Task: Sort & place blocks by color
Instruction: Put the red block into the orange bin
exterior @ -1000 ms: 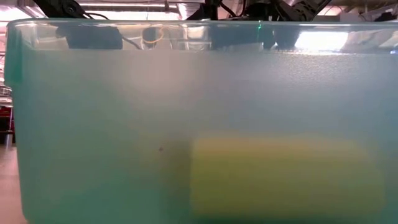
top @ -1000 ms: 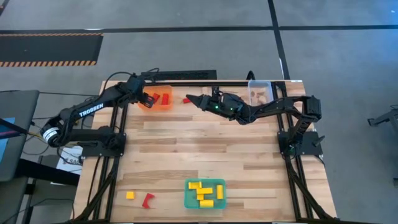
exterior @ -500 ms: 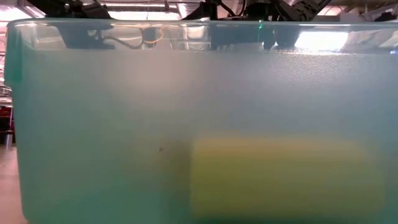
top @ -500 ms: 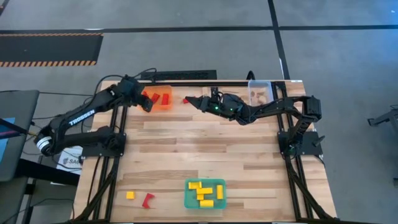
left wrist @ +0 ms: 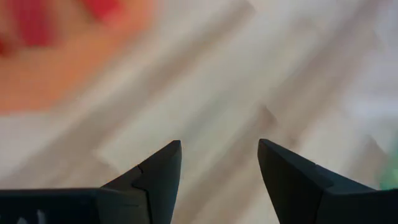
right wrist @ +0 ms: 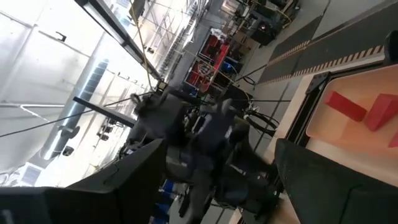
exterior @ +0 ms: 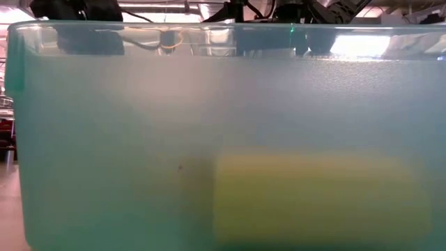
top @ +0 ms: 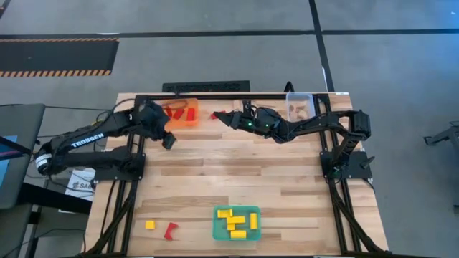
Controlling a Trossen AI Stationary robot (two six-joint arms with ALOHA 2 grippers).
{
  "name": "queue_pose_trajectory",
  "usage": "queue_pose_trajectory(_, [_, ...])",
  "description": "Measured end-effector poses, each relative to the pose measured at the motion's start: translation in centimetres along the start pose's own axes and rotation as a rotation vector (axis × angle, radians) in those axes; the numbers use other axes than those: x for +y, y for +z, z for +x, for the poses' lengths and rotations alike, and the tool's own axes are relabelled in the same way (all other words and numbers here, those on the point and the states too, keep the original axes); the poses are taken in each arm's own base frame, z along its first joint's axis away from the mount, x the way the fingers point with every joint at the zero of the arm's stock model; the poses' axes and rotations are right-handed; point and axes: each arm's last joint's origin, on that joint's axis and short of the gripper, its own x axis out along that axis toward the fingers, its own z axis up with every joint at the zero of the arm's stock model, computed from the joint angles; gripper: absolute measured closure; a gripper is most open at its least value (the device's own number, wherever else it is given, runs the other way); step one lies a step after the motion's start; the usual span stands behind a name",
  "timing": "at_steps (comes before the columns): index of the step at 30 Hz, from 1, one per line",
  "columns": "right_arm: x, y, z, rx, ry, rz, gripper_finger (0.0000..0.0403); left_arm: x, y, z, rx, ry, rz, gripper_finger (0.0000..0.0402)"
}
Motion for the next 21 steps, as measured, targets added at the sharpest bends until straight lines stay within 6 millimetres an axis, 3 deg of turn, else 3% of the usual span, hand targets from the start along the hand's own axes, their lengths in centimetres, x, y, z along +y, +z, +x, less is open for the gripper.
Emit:
queue_pose_trajectory(4, [0.0,-0.1,0.0,0.021,0.013,-0.007,0.0082,-2.0,-1.0,0.5,0.082,-0.101,0.137,0.0202])
queue_pose_trajectory(8, [0.1,-0.1,0.0,0.023,0.019,-0.017,0.0082,-2.5,-1.2,0.7,0.006,0.069,0.105,0.0205])
queue_pose_trajectory(11, [0.2,-0.1,0.0,0.035,0.029,-0.016,0.0082,-2.0,0.0,0.1,-0.141,0.208,0.023,0.0223])
queue_pose_trajectory(15, [0.2,-0.2,0.0,0.059,0.044,-0.015,0.0082,-0.4,2.5,-1.6,-0.302,0.423,-0.038,0.0278])
queue_pose_trajectory(19, [0.3,-0.3,0.0,0.079,0.054,-0.016,0.0082,2.7,5.0,-1.6,-0.231,0.472,-0.085,0.0368])
queue_pose_trajectory(21, [0.3,-0.3,0.0,0.081,0.055,-0.015,0.0082,4.6,5.9,-0.7,-0.172,0.458,-0.126,0.0390])
